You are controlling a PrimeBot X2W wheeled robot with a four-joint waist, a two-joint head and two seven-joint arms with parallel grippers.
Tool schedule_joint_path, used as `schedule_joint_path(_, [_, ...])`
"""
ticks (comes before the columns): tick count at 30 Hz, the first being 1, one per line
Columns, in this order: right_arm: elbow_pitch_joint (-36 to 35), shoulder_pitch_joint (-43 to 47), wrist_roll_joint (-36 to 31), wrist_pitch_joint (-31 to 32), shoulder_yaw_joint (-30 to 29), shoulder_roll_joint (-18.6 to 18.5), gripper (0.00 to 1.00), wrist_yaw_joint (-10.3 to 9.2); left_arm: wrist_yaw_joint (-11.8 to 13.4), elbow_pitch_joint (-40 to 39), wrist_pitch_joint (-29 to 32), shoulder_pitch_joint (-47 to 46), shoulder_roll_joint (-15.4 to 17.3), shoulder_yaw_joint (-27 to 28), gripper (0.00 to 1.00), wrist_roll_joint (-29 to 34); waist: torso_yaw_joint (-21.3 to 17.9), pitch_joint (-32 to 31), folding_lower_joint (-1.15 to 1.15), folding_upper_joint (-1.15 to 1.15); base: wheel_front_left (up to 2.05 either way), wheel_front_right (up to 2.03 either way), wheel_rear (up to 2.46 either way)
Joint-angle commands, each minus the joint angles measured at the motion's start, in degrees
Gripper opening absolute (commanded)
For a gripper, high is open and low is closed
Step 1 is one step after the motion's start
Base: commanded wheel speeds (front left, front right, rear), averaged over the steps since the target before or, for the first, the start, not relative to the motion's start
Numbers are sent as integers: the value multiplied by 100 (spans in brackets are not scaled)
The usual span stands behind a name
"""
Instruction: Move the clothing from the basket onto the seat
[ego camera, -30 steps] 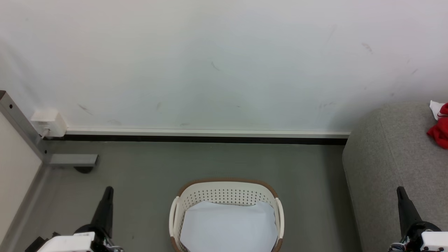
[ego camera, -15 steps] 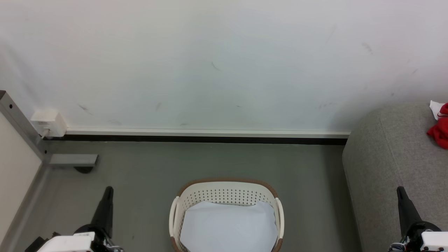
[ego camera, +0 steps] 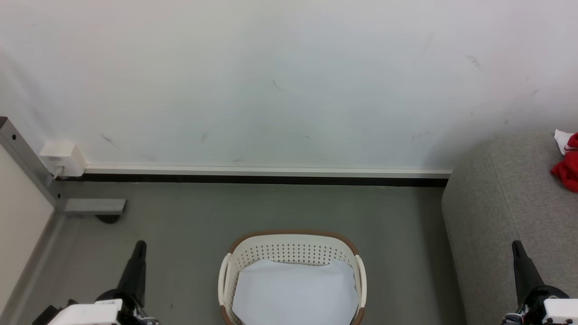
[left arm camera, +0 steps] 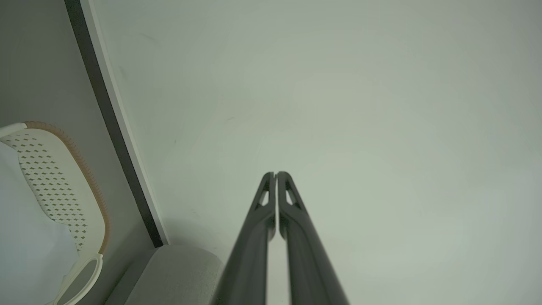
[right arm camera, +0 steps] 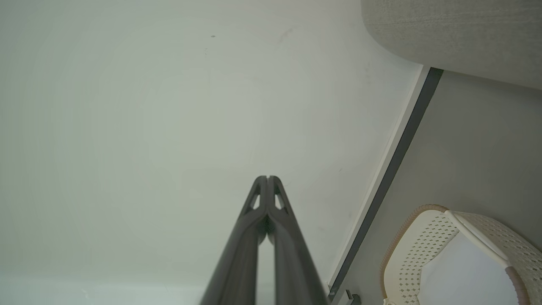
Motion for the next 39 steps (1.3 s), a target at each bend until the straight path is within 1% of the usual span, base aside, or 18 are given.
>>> schedule_joint_path(1, [-30, -77, 12, 15, -22, -44, 0, -12, -29, -19, 22, -44, 14, 11, 0, -82, 0, 0, 0, 0, 0, 0, 0])
schedule_joint_path(39, [-30, -77, 13, 15, -22, -44, 0, -12, -30, -20, 22, -44, 14, 10, 0, -82, 0, 0, 0, 0, 0, 0, 0])
